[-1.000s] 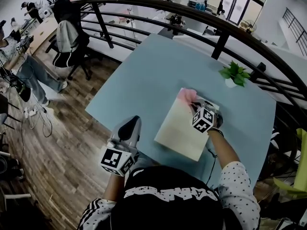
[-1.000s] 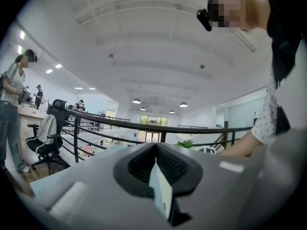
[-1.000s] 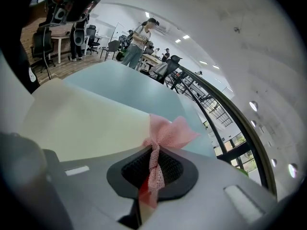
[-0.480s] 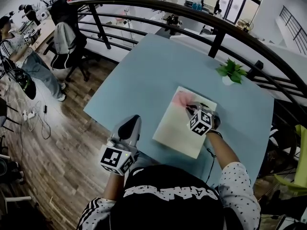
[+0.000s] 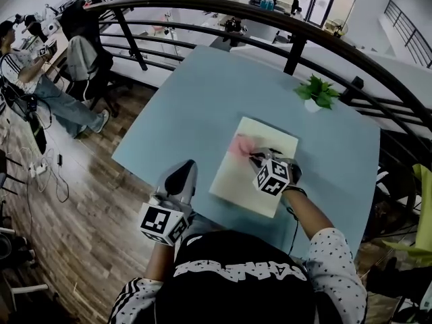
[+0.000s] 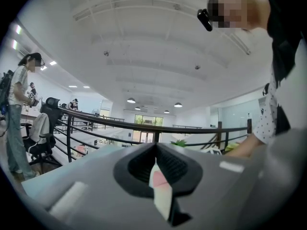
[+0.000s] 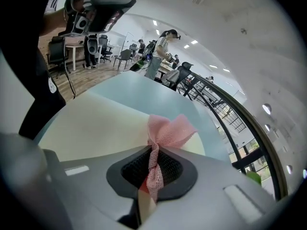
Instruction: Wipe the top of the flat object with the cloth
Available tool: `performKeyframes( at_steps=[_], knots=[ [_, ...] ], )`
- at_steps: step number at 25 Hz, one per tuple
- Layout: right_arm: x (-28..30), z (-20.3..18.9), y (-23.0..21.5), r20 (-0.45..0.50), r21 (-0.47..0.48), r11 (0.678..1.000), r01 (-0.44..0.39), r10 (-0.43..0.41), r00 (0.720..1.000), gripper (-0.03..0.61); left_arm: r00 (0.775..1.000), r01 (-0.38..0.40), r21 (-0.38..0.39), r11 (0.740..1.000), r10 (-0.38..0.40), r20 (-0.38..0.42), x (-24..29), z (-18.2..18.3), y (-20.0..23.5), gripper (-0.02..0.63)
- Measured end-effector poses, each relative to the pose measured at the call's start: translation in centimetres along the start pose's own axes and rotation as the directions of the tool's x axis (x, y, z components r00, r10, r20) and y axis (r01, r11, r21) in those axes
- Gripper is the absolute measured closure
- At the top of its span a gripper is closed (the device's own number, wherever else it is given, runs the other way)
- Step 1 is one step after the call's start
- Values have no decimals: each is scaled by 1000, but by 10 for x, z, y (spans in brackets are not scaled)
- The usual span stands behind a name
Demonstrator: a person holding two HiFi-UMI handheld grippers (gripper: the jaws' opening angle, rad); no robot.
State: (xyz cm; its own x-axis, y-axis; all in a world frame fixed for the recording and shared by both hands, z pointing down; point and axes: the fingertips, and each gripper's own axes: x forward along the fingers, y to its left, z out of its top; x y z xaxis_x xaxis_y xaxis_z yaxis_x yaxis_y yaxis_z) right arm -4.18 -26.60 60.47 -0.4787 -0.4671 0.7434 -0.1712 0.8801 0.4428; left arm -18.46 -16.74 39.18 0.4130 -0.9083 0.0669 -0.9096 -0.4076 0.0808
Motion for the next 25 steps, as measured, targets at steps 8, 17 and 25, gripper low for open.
performKeyframes(
  at_steps=[8, 17, 25],
  knots=[
    [-12, 9, 30, 17, 17, 998, -56, 56, 998, 561, 1000, 21, -9, 1000, -22, -1, 5, -3, -11, 614],
    [-24, 18, 61, 43, 49, 992, -118, 116, 992, 560, 999, 44, -31, 999, -44, -8, 6, -8, -22, 614],
    [-35, 26, 91, 76, 54, 986, -158, 154, 985, 560, 998, 66, -23, 998, -66, -7, 8, -9, -32, 614]
  ],
)
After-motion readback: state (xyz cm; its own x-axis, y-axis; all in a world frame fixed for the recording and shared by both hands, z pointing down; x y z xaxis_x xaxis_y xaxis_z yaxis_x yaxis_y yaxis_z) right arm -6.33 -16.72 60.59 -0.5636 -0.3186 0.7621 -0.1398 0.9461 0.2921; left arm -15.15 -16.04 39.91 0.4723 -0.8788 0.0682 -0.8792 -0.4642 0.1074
